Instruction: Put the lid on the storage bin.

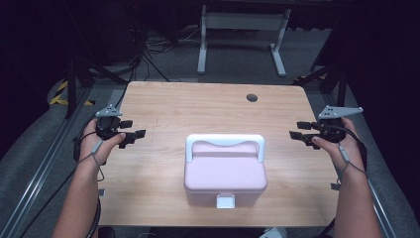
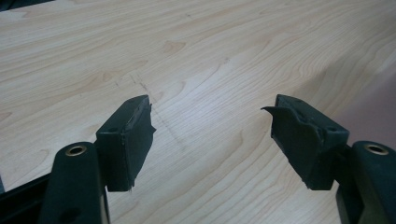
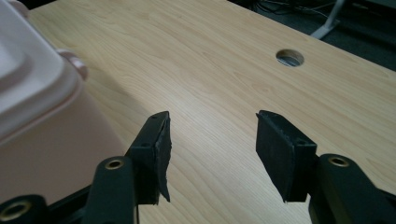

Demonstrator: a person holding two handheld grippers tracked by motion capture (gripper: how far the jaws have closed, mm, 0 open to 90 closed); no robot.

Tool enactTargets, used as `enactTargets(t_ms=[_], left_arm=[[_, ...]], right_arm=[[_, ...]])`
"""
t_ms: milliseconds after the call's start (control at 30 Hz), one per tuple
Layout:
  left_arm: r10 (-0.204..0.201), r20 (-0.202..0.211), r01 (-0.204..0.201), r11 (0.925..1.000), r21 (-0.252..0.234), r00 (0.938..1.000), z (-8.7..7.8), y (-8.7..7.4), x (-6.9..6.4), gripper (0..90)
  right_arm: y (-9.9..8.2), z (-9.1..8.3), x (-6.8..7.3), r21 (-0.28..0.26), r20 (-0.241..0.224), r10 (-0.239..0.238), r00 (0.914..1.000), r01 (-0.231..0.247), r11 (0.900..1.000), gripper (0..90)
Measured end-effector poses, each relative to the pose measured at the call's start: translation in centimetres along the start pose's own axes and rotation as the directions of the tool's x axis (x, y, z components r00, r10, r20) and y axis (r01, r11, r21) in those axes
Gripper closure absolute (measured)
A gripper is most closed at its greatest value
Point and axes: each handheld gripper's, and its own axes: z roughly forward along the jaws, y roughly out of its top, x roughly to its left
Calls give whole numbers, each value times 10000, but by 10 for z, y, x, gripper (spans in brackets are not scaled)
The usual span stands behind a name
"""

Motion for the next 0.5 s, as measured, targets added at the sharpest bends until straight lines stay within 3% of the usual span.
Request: enactTargets(t_ms=[200,500], left_arm=[[230,-157,-225,9994,264,9996,7,-7,10,286],[248,-10,-247,9977,636,9997,18,-19,22,277]], right_arm=[[-15,7,-17,275,252,353,9991,-360,9990,449],[-31,22,-33,815,442,603,9972,-637,9946,439]])
